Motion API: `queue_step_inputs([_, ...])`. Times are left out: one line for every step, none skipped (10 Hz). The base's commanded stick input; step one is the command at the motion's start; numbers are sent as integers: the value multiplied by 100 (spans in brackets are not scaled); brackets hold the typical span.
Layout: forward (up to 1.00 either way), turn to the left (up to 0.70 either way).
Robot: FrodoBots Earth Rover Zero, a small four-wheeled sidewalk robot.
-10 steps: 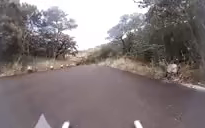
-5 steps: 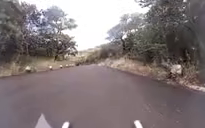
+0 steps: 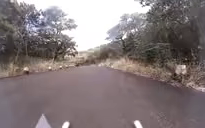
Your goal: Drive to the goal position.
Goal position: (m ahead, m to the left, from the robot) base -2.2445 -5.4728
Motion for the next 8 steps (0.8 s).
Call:
queue_step_inputs([50, 0])
queue_step_inputs([50, 0])
queue_step_inputs([50, 0])
queue_step_inputs([50, 0])
queue_step_inputs([50, 0])
queue_step_inputs([50, 0])
queue_step_inputs([50, 0])
queue_step_inputs([50, 0])
